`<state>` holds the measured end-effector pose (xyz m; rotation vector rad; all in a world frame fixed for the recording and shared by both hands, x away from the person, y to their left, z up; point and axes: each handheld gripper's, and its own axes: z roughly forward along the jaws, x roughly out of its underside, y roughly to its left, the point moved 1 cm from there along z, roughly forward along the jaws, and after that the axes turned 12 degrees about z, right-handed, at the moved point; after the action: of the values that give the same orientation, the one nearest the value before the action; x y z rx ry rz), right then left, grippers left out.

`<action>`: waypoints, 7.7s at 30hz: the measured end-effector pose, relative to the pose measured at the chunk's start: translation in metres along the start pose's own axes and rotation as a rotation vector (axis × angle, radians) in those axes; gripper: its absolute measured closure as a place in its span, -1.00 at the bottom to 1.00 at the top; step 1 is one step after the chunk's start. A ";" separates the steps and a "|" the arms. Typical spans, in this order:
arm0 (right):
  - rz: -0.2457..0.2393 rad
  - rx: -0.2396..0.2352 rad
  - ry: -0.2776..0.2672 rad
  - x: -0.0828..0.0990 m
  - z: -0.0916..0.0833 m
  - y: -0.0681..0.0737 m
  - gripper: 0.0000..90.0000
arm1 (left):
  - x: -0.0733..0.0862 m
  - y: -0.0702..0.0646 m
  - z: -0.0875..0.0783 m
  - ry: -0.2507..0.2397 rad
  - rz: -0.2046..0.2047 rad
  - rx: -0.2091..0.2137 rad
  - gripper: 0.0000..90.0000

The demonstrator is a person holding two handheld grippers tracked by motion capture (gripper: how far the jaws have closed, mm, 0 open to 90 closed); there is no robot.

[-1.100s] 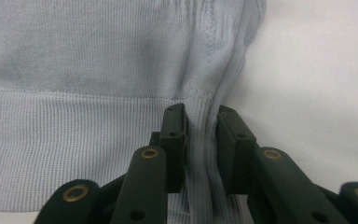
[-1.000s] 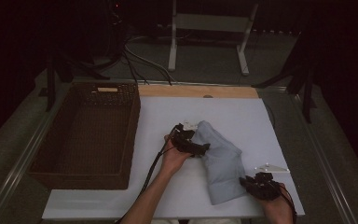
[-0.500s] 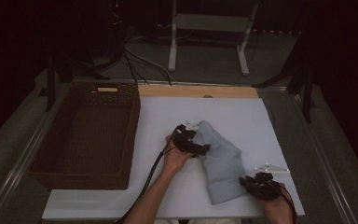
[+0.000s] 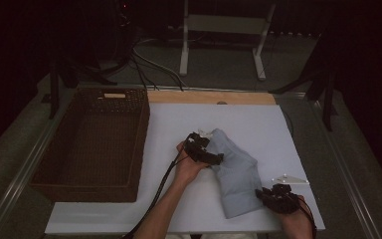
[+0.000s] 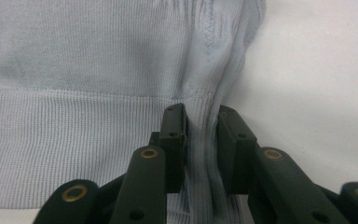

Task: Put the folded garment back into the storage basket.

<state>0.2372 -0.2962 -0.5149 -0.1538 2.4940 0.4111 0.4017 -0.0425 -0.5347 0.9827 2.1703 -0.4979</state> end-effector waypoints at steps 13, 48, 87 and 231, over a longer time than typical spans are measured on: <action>0.001 0.015 -0.004 -0.001 -0.002 0.001 0.40 | -0.005 -0.012 -0.001 -0.001 0.013 0.098 0.24; 0.064 -0.080 0.023 -0.002 -0.006 0.010 0.74 | -0.018 -0.021 -0.029 -0.069 0.009 0.122 0.78; -0.069 -0.280 0.011 -0.019 -0.015 0.066 0.75 | -0.036 -0.004 -0.092 -0.112 0.023 0.114 0.78; -0.203 -0.497 -0.080 -0.148 -0.007 0.206 0.75 | -0.050 0.114 -0.213 -0.190 -0.122 -0.045 0.79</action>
<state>0.3124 -0.1013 -0.3701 -0.5694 2.2245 0.9223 0.4203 0.1295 -0.3586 0.7502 2.0688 -0.5736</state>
